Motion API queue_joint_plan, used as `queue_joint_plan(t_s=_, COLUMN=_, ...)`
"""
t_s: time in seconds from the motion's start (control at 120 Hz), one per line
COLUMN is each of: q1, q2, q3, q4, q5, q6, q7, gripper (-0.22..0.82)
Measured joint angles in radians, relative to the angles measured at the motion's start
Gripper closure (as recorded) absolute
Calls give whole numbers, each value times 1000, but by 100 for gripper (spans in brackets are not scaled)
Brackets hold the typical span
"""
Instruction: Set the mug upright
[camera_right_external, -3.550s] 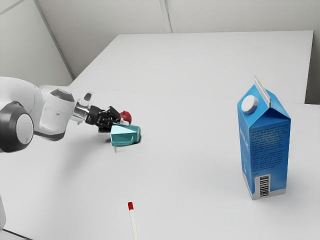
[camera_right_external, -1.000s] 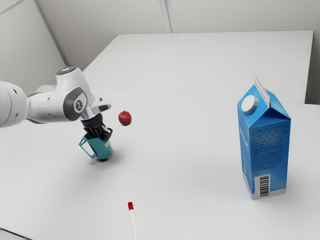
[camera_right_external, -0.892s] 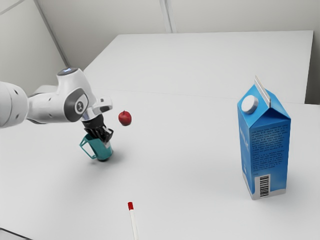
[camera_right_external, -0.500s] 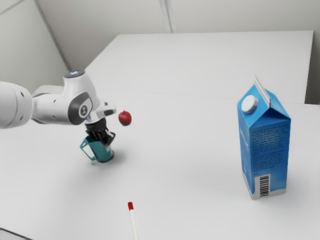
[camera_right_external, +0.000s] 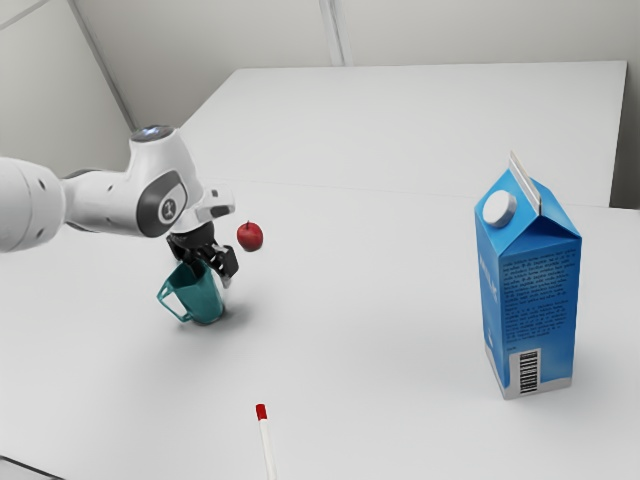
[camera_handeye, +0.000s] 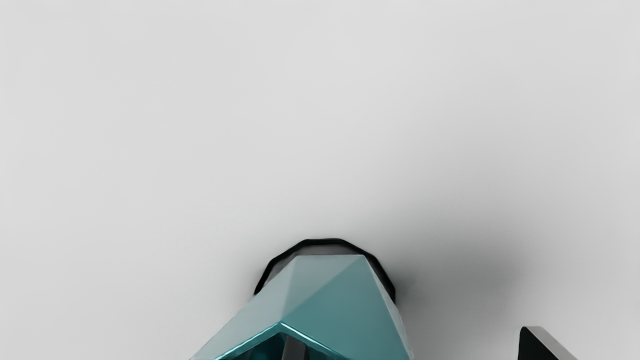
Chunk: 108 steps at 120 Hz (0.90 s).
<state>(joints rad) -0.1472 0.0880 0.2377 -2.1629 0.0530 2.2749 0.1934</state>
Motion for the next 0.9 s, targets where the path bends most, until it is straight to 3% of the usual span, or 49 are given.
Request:
queue_joint_plan(t_s=0.308, q1=-8, q2=-57, q3=11, q4=119, q5=3, q6=-107, q7=-10, gripper=4)
queue_joint_plan(t_s=0.9, q1=-12, q2=-78, q3=18, q4=478, q5=50, q6=-441, q7=-19, gripper=0)
